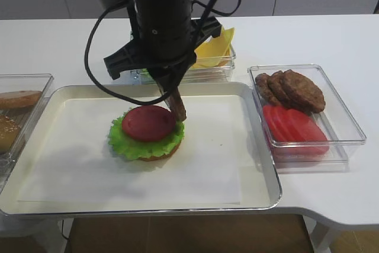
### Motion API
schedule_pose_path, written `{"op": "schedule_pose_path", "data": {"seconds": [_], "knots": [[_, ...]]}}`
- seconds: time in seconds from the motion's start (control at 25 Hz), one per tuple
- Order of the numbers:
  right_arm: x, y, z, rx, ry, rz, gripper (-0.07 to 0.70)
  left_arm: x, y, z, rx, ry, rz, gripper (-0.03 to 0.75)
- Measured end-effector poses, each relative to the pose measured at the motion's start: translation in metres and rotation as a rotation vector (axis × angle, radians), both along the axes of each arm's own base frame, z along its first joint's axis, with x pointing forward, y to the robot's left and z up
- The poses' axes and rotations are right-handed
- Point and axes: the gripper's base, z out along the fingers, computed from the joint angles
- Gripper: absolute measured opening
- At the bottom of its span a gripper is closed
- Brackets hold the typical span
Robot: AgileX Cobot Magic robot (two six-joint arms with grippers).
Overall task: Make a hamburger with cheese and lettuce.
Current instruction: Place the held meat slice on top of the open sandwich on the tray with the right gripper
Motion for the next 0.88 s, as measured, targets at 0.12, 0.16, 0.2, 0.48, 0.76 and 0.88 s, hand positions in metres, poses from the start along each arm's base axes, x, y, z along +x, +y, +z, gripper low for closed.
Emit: {"op": "schedule_pose_path", "data": {"seconds": [0.12,0.16,0.2,0.48,0.76,0.88], "knots": [[0.0006,0.0001,0.0,-0.002,-0.004,-0.002,0.124,0.0,0.0,0.0,0.0,0.0,0.0,0.484],[0.0011,0.0002,0.0014,0.0,-0.009,-0.002,0.124,0.0,0.0,0.0,0.0,0.0,0.0,0.484],[0.0013,0.0002,0.002,0.0,-0.012,-0.002,0.124,0.0,0.0,0.0,0.0,0.0,0.0,0.484],[0.0008,0.0007,0.0024,0.007,-0.007,-0.004,0.124,0.0,0.0,0.0,0.0,0.0,0.0,0.484],[0.0001,0.0013,0.0022,0.014,0.001,-0.005,0.124,0.0,0.0,0.0,0.0,0.0,0.0,0.484],[0.0001,0.0013,0.0022,0.014,0.001,-0.005,0.124,0.0,0.0,0.0,0.0,0.0,0.0,0.484]]}}
